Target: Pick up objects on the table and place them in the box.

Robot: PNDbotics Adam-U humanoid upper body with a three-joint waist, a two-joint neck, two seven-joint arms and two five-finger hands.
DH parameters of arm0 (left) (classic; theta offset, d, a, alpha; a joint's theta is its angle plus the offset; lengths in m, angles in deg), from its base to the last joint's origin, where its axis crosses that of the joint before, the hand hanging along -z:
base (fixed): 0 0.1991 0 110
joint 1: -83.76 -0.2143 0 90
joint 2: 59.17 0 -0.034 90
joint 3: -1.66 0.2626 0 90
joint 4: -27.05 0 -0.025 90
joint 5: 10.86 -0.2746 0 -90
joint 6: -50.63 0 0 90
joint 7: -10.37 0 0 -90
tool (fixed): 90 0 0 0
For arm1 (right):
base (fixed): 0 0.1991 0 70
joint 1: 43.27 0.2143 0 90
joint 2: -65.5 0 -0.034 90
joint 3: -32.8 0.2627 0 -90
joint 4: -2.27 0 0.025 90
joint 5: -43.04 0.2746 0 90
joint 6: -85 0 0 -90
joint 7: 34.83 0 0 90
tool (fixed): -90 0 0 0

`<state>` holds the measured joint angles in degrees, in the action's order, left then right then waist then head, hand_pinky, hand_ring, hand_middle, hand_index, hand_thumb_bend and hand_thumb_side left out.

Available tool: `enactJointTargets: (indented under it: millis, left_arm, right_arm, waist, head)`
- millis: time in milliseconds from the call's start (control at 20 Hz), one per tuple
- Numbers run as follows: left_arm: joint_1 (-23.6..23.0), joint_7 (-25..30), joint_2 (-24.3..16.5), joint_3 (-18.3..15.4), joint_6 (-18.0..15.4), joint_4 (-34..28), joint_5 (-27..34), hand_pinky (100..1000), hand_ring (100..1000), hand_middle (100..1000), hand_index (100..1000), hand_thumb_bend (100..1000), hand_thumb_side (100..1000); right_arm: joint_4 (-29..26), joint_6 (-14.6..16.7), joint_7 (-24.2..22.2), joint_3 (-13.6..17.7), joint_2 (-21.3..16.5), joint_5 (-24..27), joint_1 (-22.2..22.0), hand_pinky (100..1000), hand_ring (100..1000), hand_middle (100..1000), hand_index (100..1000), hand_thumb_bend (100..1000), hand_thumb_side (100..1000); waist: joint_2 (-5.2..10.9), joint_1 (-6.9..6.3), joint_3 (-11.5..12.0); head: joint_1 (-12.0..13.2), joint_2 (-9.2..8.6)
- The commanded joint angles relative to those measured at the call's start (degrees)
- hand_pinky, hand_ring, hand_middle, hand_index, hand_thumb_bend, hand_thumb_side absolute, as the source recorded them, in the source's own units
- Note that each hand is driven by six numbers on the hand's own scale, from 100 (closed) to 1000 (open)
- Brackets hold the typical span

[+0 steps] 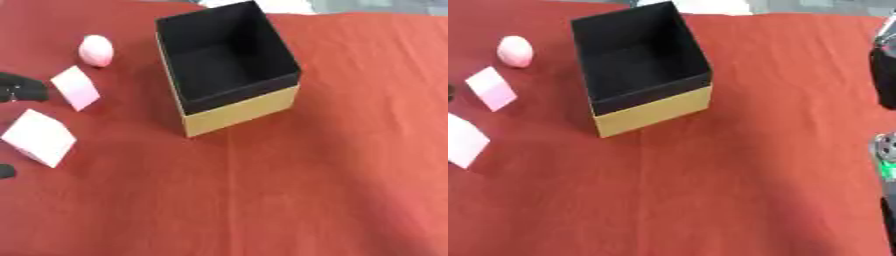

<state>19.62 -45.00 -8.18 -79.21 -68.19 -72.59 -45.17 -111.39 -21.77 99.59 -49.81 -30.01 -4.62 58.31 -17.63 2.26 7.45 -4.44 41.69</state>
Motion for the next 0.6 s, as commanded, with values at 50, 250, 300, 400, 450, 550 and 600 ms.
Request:
enactJointTargets:
  millis: [50, 250, 300, 400, 450, 550, 600]
  left_arm:
    - [1.51, 4.08, -0.77, 0.15, -4.68, 1.04, -0.03, 815, 868, 874, 1000, 467, 679]
    - [2.84, 4.07, -0.01, 0.50, -4.59, 2.28, -0.56, 809, 876, 893, 1000, 466, 696]
    - [3.12, 4.08, 0.17, 0.57, -4.60, 2.56, -0.80, 810, 878, 897, 1000, 468, 698]
    - [3.68, 4.26, 0.53, 0.84, -4.68, 3.20, -1.25, 813, 881, 903, 1000, 470, 708]
    - [3.95, 4.50, 0.69, 1.03, -4.79, 3.60, -1.49, 815, 882, 903, 1000, 471, 715]
    - [4.42, 5.13, 0.95, 1.36, -5.05, 4.40, -1.95, 821, 888, 908, 1000, 484, 733]
    - [4.65, 5.48, 1.10, 1.47, -5.16, 4.85, -2.20, 823, 892, 913, 1000, 489, 741]
  right_arm:
    - [-0.93, -0.23, 0.36, 0.18, -1.16, 0.48, 0.45, 810, 749, 775, 877, 100, 697]
    - [-0.93, -0.25, 0.45, 0.10, -1.04, 0.69, 0.50, 810, 748, 775, 877, 100, 697]
    - [-0.93, -0.26, 0.47, 0.08, -1.00, 0.74, 0.50, 809, 747, 774, 877, 100, 697]
    - [-0.93, -0.25, 0.55, 0.05, -0.94, 0.83, 0.54, 809, 747, 774, 877, 100, 697]
    - [-0.93, -0.24, 0.56, 0.01, -0.91, 0.87, 0.58, 809, 747, 774, 877, 100, 697]
    - [-0.93, -0.22, 0.58, -0.03, -0.89, 0.94, 0.61, 809, 746, 774, 877, 100, 697]
    - [-0.93, -0.22, 0.60, -0.03, -0.87, 0.97, 0.61, 809, 744, 774, 877, 100, 698]
  waist:
    - [0.77, -0.04, -0.09]
    - [0.55, 0.11, -0.12]
    - [0.49, 0.13, -0.11]
    - [0.39, 0.17, -0.13]
    - [0.34, 0.19, -0.15]
    - [0.25, 0.24, -0.20]
    - [0.20, 0.27, -0.21]
  head:
    - [-0.15, -0.59]
    - [-0.04, -0.65]
    - [-0.04, -0.67]
    - [-0.01, -0.73]
    - [0.02, -0.77]
    - [0.05, -0.85]
    - [0.08, -0.88]
